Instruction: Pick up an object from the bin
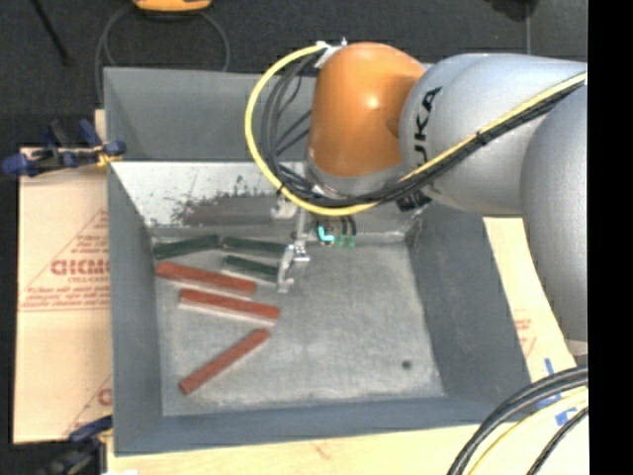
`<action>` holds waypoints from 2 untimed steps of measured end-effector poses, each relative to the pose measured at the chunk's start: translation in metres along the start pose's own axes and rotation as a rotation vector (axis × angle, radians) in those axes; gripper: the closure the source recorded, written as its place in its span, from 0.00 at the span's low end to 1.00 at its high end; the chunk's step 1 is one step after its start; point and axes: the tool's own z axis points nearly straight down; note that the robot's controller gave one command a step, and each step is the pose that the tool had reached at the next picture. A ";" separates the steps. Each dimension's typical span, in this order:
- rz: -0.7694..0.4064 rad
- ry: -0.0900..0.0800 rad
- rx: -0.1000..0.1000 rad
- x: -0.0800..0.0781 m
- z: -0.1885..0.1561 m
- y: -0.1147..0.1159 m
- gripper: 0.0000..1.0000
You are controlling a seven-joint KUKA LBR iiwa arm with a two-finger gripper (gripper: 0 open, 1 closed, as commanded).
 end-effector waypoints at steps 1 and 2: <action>0.001 -0.007 -0.001 -0.002 -0.004 0.000 0.00; -0.032 -0.017 0.000 -0.003 0.036 0.001 0.00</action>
Offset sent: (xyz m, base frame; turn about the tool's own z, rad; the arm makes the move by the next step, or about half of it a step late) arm -0.0016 0.0072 -0.1210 -0.0986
